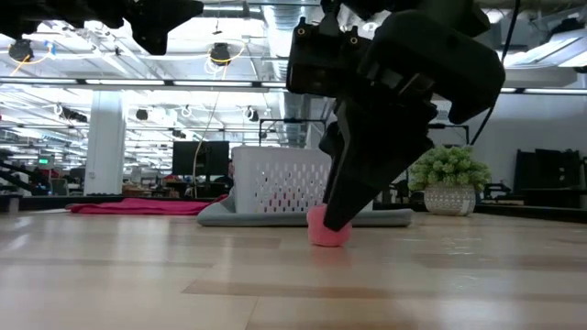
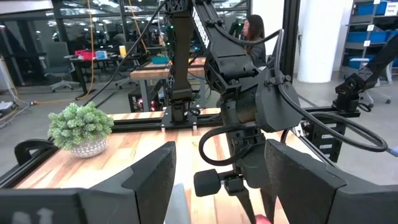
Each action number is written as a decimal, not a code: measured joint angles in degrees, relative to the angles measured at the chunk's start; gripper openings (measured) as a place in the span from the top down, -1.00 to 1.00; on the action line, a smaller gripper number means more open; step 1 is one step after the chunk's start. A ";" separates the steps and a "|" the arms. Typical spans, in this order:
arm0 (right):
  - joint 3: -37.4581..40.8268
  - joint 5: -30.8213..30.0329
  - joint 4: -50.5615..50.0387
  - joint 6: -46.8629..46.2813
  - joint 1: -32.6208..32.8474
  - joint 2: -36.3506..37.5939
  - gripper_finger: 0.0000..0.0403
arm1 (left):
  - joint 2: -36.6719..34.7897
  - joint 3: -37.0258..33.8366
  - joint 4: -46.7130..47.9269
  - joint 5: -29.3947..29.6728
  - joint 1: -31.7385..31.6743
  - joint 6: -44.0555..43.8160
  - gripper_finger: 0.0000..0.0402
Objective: Pick and placing Produce into tupperware
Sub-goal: Put the peach into the white basket
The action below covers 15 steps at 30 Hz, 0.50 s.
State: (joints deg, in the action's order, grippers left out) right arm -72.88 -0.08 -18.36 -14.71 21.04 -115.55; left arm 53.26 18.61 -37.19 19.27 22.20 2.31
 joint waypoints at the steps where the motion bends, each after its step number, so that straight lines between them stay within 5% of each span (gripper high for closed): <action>1: 0.00 0.00 0.39 0.19 -0.02 0.00 0.43 | -0.01 0.00 0.00 0.00 0.00 0.00 -0.19; 15: -8.18 -3.96 -12.20 6.84 -2.07 1.38 0.40 | 0.00 0.00 0.40 0.00 -0.01 -0.02 -0.19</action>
State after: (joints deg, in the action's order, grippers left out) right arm -81.07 -4.04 -30.56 -7.87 18.96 -114.16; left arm 53.26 18.61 -36.79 19.27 22.18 2.28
